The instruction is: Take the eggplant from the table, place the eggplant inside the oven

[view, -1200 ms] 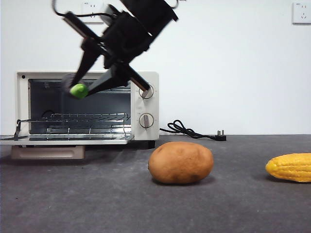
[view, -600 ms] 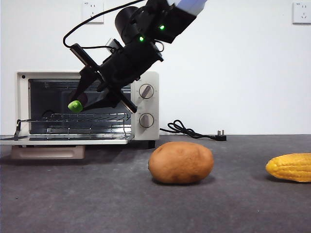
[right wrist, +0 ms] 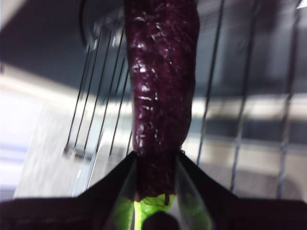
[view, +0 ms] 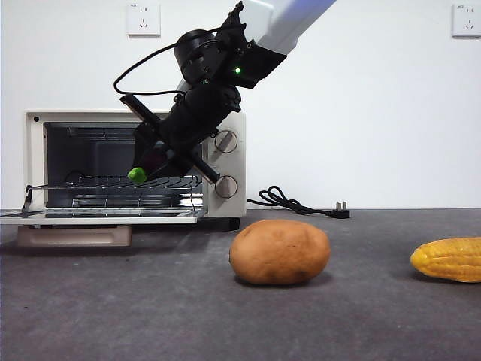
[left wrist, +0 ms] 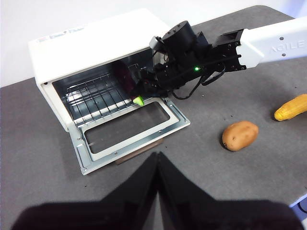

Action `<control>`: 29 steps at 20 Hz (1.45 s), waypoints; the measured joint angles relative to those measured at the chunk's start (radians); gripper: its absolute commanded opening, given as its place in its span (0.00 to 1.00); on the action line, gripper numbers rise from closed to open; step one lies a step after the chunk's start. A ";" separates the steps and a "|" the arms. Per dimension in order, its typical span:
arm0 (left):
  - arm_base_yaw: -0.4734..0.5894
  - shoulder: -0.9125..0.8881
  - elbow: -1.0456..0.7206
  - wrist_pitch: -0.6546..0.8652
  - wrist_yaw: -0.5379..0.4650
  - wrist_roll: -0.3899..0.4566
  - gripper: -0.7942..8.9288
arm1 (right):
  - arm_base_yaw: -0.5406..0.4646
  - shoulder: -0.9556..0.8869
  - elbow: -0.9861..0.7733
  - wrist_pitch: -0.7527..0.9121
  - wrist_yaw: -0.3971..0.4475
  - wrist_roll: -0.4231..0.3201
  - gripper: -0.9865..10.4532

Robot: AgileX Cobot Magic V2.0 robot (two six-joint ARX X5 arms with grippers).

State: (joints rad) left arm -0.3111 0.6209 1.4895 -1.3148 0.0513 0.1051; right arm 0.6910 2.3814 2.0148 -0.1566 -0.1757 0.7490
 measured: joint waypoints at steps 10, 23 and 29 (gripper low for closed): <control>0.000 0.000 0.000 -0.001 0.000 0.000 0.08 | 0.002 0.000 0.000 0.037 0.124 0.003 0.31; 0.000 0.000 0.000 -0.002 0.000 0.002 0.08 | 0.002 0.000 0.024 0.031 0.049 -0.017 0.31; 0.000 0.000 -0.001 -0.001 0.000 0.008 0.08 | 0.003 -0.019 0.271 -0.319 0.011 -0.259 0.31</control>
State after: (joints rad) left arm -0.3115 0.6209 1.4883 -1.3159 0.0513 0.1131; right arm 0.6945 2.3623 2.2856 -0.4759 -0.1646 0.4896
